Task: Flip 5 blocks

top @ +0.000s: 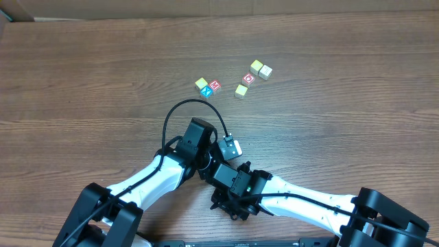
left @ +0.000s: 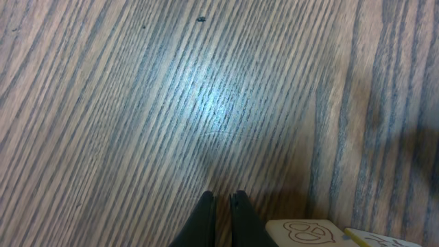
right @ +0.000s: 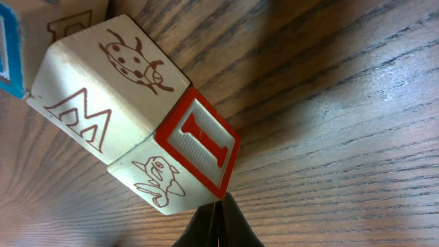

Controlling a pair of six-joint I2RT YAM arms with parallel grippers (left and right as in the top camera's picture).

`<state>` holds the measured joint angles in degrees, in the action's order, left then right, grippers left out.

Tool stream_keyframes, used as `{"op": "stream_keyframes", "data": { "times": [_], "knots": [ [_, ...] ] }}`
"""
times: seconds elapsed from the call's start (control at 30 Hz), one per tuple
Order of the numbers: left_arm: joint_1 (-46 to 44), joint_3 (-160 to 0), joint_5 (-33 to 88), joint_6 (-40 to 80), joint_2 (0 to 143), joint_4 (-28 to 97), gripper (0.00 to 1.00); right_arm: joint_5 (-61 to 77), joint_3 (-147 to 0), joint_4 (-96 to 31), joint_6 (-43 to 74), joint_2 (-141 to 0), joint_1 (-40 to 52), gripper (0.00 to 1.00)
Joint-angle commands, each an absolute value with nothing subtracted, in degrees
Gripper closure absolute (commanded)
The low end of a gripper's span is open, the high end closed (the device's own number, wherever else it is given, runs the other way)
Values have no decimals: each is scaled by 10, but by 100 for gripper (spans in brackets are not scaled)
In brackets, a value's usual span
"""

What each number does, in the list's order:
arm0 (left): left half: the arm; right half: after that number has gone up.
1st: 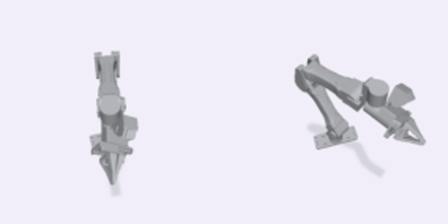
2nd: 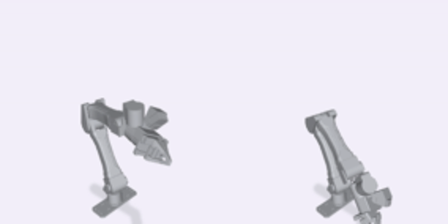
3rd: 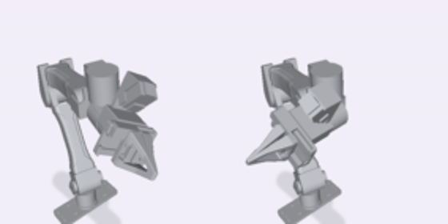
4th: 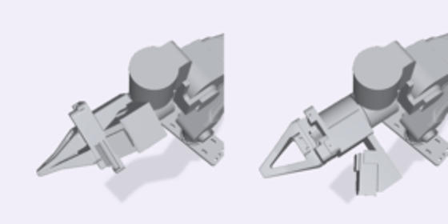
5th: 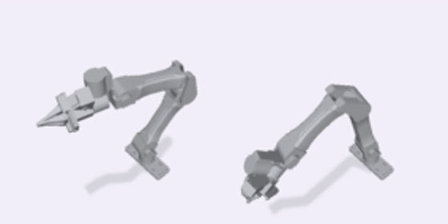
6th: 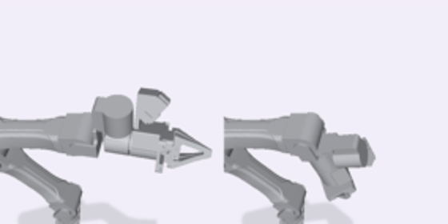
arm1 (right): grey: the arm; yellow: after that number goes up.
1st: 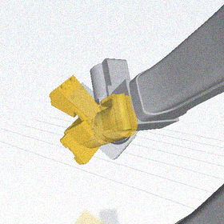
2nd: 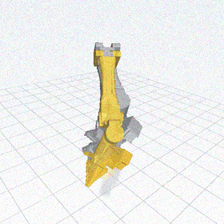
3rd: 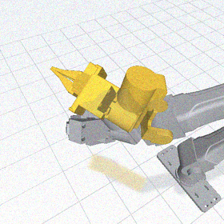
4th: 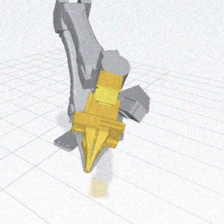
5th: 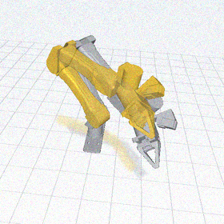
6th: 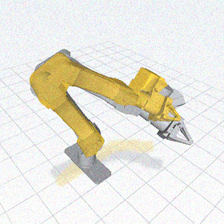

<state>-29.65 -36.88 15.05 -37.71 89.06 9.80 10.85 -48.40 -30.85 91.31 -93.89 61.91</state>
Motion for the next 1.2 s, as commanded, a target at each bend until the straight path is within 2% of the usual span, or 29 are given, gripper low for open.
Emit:
{"op": "stream_keyframes", "data": {
  "times": [0.0, 1.17],
  "knots": [
    [-300, -362, 180, -386, 898, 100, 96, 96, -491, -307, 917, -940, 623, 96],
    [-300, -362, 193, -382, 898, 101, 96, 96, -491, -300, 918, -940, 623, 96]
  ]
}}
